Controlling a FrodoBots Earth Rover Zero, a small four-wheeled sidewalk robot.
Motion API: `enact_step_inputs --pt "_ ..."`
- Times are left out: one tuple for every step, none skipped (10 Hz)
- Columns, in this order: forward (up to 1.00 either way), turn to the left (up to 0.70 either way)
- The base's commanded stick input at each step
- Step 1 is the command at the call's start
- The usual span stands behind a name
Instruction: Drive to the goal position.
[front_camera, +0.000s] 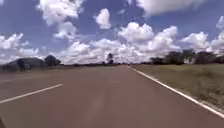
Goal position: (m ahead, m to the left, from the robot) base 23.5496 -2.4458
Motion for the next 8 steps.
enact_step_inputs --pt "1.0 -0.3" --pt "1.0 -0.4" --pt "1.0 -0.4" --pt "1.0 -0.35" --pt "1.0 -0.25" --pt "1.0 -0.07" --pt "1.0 0.0" --pt "1.0 0.0"
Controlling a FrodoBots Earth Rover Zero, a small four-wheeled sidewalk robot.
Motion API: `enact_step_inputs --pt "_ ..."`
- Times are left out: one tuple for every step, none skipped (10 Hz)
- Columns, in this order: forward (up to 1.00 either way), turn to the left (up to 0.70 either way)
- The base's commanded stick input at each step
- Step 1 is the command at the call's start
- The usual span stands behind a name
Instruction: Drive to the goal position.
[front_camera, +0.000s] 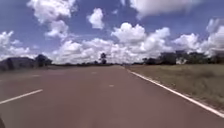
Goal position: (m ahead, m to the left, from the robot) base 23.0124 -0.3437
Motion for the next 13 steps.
enact_step_inputs --pt "1.0 0.0" --pt "1.0 0.0" --pt "1.0 0.0" --pt "1.0 0.0" --pt "1.0 -0.03" --pt "1.0 -0.06" --pt "1.0 -0.23" --pt "1.0 -0.39" --pt "1.0 -0.4" --pt "1.0 -0.33" --pt "1.0 -0.22" --pt "1.0 -0.11" --pt "1.0 0.0"
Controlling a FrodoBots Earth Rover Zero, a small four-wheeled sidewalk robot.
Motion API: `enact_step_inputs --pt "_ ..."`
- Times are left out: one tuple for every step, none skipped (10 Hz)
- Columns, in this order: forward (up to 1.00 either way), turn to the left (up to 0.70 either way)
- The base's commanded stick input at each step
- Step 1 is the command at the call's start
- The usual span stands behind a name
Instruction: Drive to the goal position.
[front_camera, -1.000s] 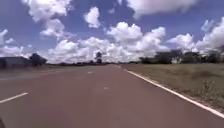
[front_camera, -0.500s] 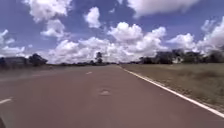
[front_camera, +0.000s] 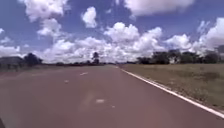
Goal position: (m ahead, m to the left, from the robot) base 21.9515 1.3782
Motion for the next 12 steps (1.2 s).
enact_step_inputs --pt "1.0 0.0" --pt "1.0 0.0" --pt "1.0 0.0" --pt "1.0 0.0" --pt "1.0 0.0" --pt "1.0 0.0" --pt "1.0 0.0" --pt "1.0 0.0" --pt "1.0 0.0" --pt "1.0 0.0" --pt "1.0 0.0" --pt "1.0 0.0"
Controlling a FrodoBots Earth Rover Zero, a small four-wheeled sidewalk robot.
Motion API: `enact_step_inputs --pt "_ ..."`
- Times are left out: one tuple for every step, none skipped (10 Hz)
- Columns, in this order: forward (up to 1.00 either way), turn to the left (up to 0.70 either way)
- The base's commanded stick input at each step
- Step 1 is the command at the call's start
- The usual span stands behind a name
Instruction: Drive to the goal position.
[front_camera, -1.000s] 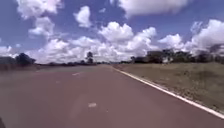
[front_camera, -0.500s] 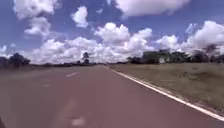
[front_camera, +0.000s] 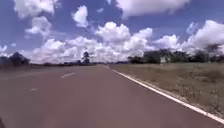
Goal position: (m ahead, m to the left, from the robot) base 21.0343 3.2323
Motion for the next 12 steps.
enact_step_inputs --pt "1.0 0.0" --pt "1.0 0.0" --pt "1.0 0.0" --pt "1.0 0.0" --pt "1.0 0.0" --pt "1.0 0.0" --pt "1.0 0.0" --pt "1.0 0.0" --pt "1.0 0.0" --pt "1.0 0.0" --pt "1.0 0.0" --pt "1.0 0.0"
